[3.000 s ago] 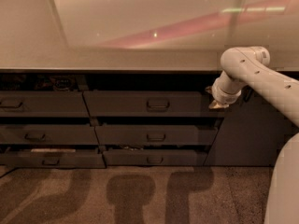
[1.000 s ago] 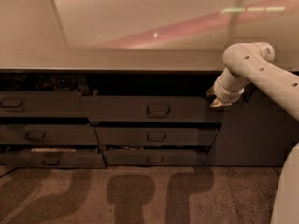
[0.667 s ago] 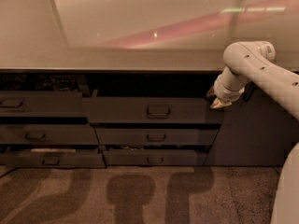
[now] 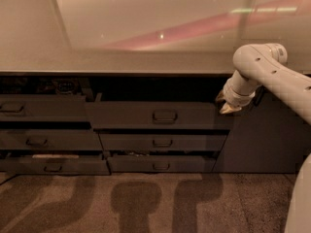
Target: Open top drawer
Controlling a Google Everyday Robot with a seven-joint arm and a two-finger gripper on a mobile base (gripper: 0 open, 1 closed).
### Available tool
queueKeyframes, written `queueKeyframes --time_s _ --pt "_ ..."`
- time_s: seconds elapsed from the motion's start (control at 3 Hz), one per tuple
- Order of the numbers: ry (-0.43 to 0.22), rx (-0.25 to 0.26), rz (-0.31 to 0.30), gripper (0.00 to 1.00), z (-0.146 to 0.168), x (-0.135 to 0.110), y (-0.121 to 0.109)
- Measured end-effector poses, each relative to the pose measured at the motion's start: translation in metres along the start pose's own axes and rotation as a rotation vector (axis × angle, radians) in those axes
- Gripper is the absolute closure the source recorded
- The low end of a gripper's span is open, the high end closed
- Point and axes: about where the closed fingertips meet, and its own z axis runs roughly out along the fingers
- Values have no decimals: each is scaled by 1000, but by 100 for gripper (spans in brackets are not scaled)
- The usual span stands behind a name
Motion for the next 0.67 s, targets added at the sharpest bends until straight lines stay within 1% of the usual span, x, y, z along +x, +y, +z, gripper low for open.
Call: queueKeyframes --time_s 0.33,0.67 --pt "0 -4 -15 100 0 -2 4" --pt "0 -4 -15 100 -1 -2 4"
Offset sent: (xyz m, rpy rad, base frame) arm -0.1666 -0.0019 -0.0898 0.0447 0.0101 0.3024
